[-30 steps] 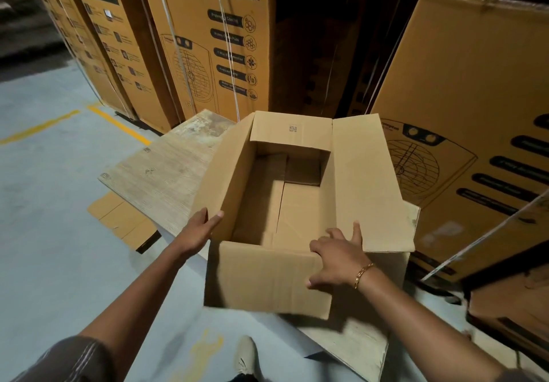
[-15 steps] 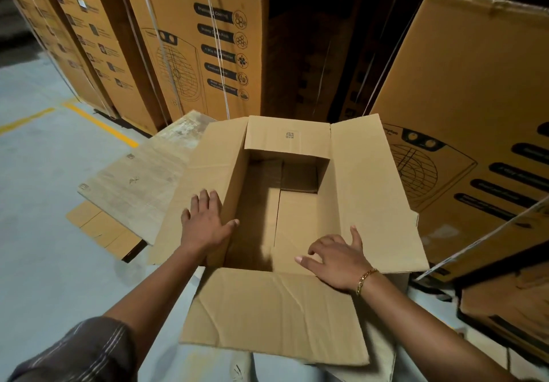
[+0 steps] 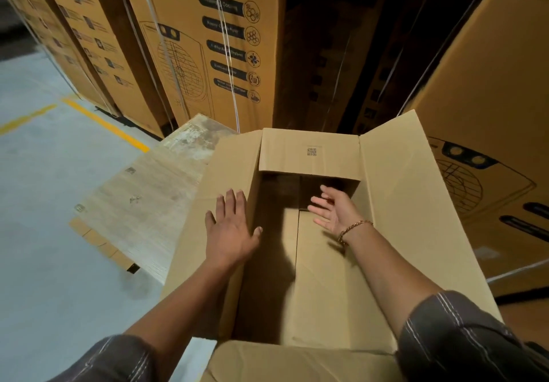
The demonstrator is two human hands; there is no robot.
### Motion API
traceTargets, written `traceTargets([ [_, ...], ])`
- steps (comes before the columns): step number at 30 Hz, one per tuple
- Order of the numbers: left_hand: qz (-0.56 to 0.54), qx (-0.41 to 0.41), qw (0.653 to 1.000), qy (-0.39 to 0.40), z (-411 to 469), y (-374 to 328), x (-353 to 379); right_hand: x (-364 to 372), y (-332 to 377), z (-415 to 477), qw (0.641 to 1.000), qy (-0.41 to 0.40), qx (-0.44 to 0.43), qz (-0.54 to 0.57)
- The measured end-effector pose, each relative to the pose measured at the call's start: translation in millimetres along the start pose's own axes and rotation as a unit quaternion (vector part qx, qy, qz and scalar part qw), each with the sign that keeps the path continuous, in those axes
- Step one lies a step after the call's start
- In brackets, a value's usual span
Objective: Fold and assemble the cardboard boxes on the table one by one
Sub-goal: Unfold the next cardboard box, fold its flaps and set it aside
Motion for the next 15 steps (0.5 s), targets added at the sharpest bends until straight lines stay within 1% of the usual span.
traceTargets([
  [1,-0.002,0.001,1.0,-0.001,0.8,2.1,0.3,2.6,4.6,8.1,0.998,-0.006,0.004,0.065],
  [3,-0.012,0.002,1.0,0.002,2.3,3.3,1.1,5.4,18.1,17.6,0.984,-0.032,-0.03,0.172],
  [4,-0.016,0.003,1.0,0.004,3.0,3.3,2.1,6.0,26.7,19.5,0.976,-0.054,-0.063,0.2],
  [5,-0.017,0.005,1.0,0.005,3.4,3.3,3.1,6.5,36.6,19.1,0.971,-0.083,-0.104,0.198],
  [6,-0.016,0.005,1.0,0.007,3.9,3.2,4.0,6.6,47.4,18.0,0.969,-0.12,-0.147,0.159],
  [7,-0.014,0.005,1.0,0.008,4.0,3.3,4.8,6.0,58.9,16.5,0.964,-0.165,-0.188,0.085],
  [8,-0.011,0.004,1.0,0.009,3.9,2.9,5.0,4.7,71.3,15.5,0.95,-0.216,-0.225,-0.013],
  [9,-0.008,0.005,1.0,0.008,3.8,2.5,4.4,3.4,84.5,16.0,0.921,-0.264,-0.26,-0.124],
  [10,-0.006,0.006,1.0,0.008,3.6,2.0,4.0,2.3,98.2,18.6,0.88,-0.298,-0.292,-0.229],
  [12,-0.007,0.006,1.0,0.01,3.7,1.3,3.4,-1.8,122.7,28.7,0.791,-0.329,-0.325,-0.4],
  [14,-0.013,0.004,1.0,0.01,4.1,1.7,3.6,-11.4,140.0,47.1,0.715,-0.338,-0.302,-0.531],
  [15,-0.014,0.002,1.0,0.011,4.6,2.2,4.5,-17.8,145.2,58.4,0.688,-0.335,-0.275,-0.583],
])
Point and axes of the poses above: each hand's wrist, its own z-axis towards the middle knuckle, its own x-axis out of the palm, y = z × x, the point moved 4 cm from there along z, towards the middle knuckle, and after that the axes turned 14 degrees about -z, right-handed, at the moved point
